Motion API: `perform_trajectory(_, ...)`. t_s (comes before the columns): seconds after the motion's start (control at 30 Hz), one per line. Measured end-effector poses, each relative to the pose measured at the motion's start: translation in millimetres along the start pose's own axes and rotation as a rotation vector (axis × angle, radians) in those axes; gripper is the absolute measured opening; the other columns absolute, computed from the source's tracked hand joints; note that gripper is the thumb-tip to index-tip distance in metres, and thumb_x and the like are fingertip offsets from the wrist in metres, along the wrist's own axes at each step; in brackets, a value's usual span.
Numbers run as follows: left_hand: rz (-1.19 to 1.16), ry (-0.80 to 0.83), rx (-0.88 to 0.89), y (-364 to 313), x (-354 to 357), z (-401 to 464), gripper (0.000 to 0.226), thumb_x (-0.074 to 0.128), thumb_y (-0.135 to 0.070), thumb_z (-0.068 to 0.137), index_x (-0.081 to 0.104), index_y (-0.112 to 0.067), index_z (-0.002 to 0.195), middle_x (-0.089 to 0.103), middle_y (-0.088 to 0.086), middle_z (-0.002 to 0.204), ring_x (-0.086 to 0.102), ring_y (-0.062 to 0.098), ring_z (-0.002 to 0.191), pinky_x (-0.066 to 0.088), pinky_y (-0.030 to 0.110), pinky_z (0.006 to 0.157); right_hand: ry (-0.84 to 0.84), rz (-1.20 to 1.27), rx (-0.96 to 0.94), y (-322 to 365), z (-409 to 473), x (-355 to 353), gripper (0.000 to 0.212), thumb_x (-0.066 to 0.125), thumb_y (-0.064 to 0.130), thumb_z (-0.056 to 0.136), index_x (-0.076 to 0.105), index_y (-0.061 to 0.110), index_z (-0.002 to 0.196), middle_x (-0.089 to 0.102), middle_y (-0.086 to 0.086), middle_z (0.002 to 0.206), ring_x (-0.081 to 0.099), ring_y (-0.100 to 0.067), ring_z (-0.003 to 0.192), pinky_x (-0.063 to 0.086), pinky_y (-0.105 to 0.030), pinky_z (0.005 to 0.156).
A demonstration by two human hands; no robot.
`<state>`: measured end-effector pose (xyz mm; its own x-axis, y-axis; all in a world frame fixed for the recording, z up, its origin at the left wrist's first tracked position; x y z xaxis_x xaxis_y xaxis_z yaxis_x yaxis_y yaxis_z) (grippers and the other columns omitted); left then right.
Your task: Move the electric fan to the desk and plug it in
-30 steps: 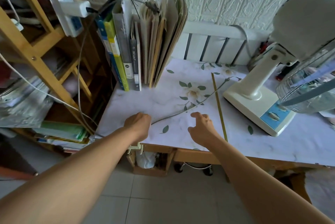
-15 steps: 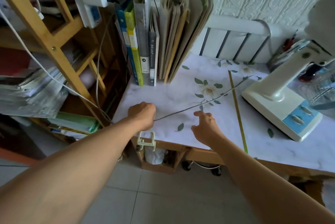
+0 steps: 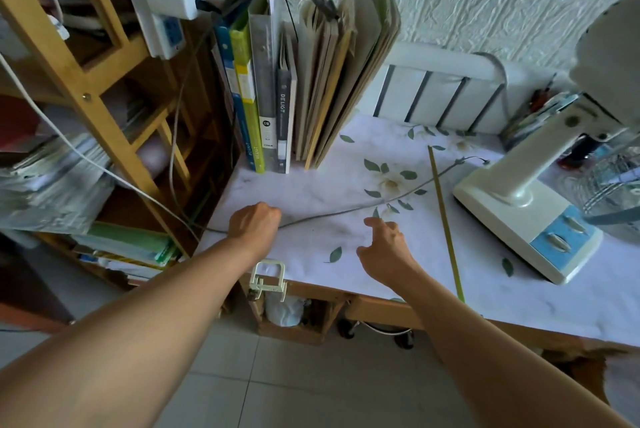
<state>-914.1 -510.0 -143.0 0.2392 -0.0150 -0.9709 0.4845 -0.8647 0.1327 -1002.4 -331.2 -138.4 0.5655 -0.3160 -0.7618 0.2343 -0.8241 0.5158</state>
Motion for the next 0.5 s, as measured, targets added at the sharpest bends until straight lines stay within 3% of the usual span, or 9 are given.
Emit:
perform_trajectory(0.17, -0.089, 0.001, -0.036, -11.8, -27.0, -15.0, 0.03, 0.05, -0.002, 0.088, 0.056, -0.01, 0.116, 0.054, 0.011, 0.121, 0.059, 0.031, 0.109, 0.046, 0.036, 0.077, -0.007, 0.004, -0.012, -4.6, -19.2, -24.2, 0.065, 0.056, 0.017, 0.088, 0.029, 0.016, 0.147, 0.03, -0.015, 0.147, 0.03, -0.032, 0.135, 0.037, -0.039, 0.104)
perform_trajectory(0.33, -0.222, 0.097, 0.031, -47.9, -55.9, -38.1, 0.045, 0.056, -0.03, 0.089, 0.045, -0.018, 0.131, 0.045, 0.005, 0.133, 0.047, 0.028, 0.122, 0.042, 0.039, 0.093, -0.006, -0.003, -0.019, -19.0, -43.8, -51.1, 0.074, 0.061, 0.028, 0.087, 0.023, 0.017, 0.149, 0.03, -0.014, 0.148, 0.029, -0.031, 0.136, 0.033, -0.041, 0.107)
perform_trajectory(0.5, -0.227, 0.102, 0.144, -96.1, -89.6, -63.0, 0.055, 0.056, -0.035, 0.087, 0.039, -0.02, 0.138, 0.04, 0.004, 0.138, 0.043, 0.027, 0.126, 0.039, 0.041, 0.101, -0.067, 0.021, 0.014, -41.7, -70.4, -81.6, 0.075, 0.063, 0.029, 0.086, 0.024, 0.019, 0.148, 0.03, -0.014, 0.149, 0.028, -0.031, 0.137, 0.033, -0.041, 0.109)
Point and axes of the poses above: each hand's wrist, its own z-axis towards the middle knuckle, its own x-axis out of the palm, y = z × x, the point moved 6 cm from there along z, towards the middle knuckle
